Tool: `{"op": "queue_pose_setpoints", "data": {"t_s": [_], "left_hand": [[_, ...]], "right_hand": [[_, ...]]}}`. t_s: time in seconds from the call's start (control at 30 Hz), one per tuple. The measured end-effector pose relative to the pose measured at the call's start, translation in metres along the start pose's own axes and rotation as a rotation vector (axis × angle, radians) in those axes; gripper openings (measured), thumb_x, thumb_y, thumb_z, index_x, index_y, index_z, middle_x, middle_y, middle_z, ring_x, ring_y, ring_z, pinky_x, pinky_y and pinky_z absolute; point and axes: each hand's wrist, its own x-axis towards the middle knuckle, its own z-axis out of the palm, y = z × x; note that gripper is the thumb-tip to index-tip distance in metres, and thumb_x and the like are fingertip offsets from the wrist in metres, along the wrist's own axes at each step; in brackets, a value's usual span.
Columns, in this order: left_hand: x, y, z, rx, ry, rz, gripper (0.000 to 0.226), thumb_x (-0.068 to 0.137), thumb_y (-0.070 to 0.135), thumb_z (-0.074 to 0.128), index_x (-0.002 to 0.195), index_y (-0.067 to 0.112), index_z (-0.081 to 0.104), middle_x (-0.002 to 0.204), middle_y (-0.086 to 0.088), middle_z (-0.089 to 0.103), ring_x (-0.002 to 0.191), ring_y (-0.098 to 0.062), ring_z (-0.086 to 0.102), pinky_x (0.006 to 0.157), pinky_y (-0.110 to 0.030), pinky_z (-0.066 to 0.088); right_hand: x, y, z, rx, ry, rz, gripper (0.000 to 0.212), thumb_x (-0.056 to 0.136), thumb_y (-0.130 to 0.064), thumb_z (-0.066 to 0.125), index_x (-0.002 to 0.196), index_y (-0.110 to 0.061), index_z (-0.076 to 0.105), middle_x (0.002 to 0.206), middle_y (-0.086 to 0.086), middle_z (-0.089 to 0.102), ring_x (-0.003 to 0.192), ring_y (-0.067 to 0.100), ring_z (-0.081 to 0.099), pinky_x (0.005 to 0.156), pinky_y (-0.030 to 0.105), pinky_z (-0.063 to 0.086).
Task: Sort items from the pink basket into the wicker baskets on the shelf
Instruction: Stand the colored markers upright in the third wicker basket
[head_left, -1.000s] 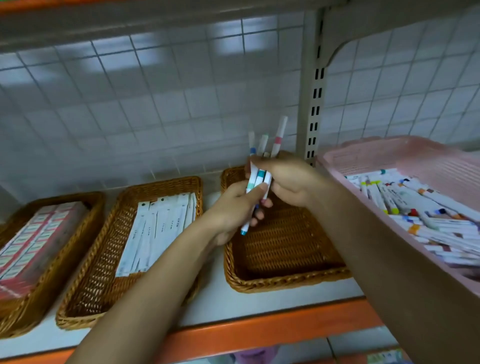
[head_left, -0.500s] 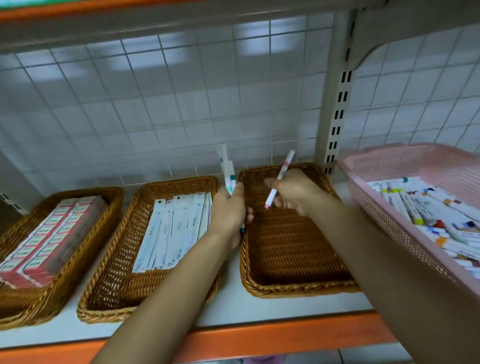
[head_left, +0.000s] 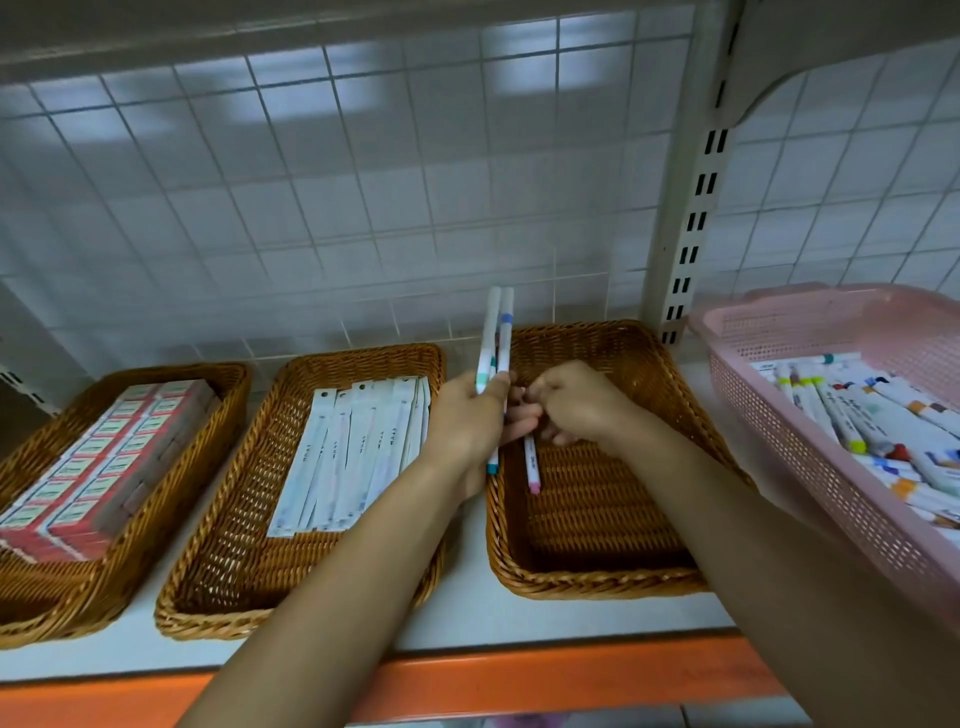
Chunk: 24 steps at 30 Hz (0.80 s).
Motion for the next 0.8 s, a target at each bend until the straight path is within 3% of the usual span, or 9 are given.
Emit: {"op": "queue_pose_setpoints", "data": {"t_s": [0.07,0.13,0.27,0.43,0.53,0.63,0.73,0.8], "left_hand": [[0.002,0.001,-0.002,0.001,-0.018,-0.022,0.017,0.099,0.016,0.046,0.1,0.005,0.059,0.071,-0.005,0.066,0.064,-0.013,0.068,0.063,-0.024,0.059],[0.002,0.001,-0.003,0.024,-0.042,-0.031,0.018,0.098,0.016,0.048,0.097,0.005,0.062,0.073,-0.007,0.067,0.064,-0.012,0.069,0.061,-0.022,0.059],[0.003,0.001,-0.003,0.064,-0.072,-0.022,0.019,0.097,0.014,0.049,0.101,0.002,0.063,0.077,-0.01,0.068,0.061,-0.012,0.069,0.06,-0.021,0.058],[0.001,0.004,-0.002,0.063,-0.089,-0.055,0.022,0.1,0.017,0.044,0.103,0.005,0.061,0.077,-0.011,0.07,0.063,-0.015,0.07,0.06,-0.022,0.059],[0.0,0.007,0.002,0.062,-0.046,-0.09,0.018,0.102,0.022,0.039,0.104,0.01,0.052,0.079,-0.014,0.068,0.059,-0.017,0.069,0.053,-0.022,0.057],[0.001,0.009,0.003,0.126,0.006,-0.074,0.014,0.103,0.027,0.037,0.101,0.018,0.047,0.066,-0.01,0.064,0.044,-0.01,0.062,0.041,-0.017,0.049],[0.004,0.006,0.001,0.219,0.036,-0.036,0.016,0.103,0.027,0.035,0.092,0.021,0.046,0.042,0.002,0.056,0.032,-0.004,0.048,0.033,-0.014,0.035],[0.004,0.005,0.001,0.226,0.045,-0.046,0.013,0.103,0.024,0.035,0.098,0.018,0.045,0.042,0.003,0.054,0.031,-0.004,0.044,0.033,-0.015,0.033]], "right_hand": [[-0.003,-0.004,-0.006,0.24,0.045,-0.047,0.025,0.098,-0.014,0.04,0.107,-0.01,0.063,0.095,0.008,0.066,0.08,0.018,0.064,0.059,0.023,0.049],[-0.008,-0.006,-0.01,0.454,-0.028,-0.067,0.023,0.099,-0.019,0.043,0.102,-0.011,0.065,0.084,0.007,0.066,0.07,0.014,0.061,0.057,0.021,0.048],[-0.011,-0.007,-0.01,0.531,-0.085,-0.063,0.014,0.096,-0.015,0.051,0.094,-0.013,0.065,0.075,0.004,0.066,0.061,0.009,0.06,0.057,0.02,0.05],[-0.006,-0.006,-0.012,0.658,-0.035,0.014,0.01,0.094,-0.014,0.055,0.092,-0.012,0.064,0.087,0.005,0.07,0.076,0.013,0.066,0.063,0.023,0.05],[-0.001,-0.006,-0.016,0.866,0.122,0.1,0.012,0.094,-0.011,0.052,0.085,-0.009,0.059,0.077,0.007,0.062,0.064,0.013,0.06,0.052,0.021,0.047],[0.006,0.004,-0.017,0.532,0.256,0.132,0.01,0.092,-0.011,0.055,0.09,-0.003,0.061,0.072,0.009,0.06,0.053,0.013,0.056,0.046,0.021,0.046],[0.005,0.011,-0.008,0.096,0.099,0.174,0.012,0.089,-0.013,0.062,0.097,-0.004,0.061,0.08,0.012,0.066,0.053,0.014,0.061,0.043,0.021,0.047],[0.007,0.011,0.001,-0.021,-0.018,0.222,0.016,0.087,-0.013,0.065,0.099,-0.004,0.06,0.088,0.014,0.068,0.063,0.017,0.067,0.052,0.025,0.055]]}}
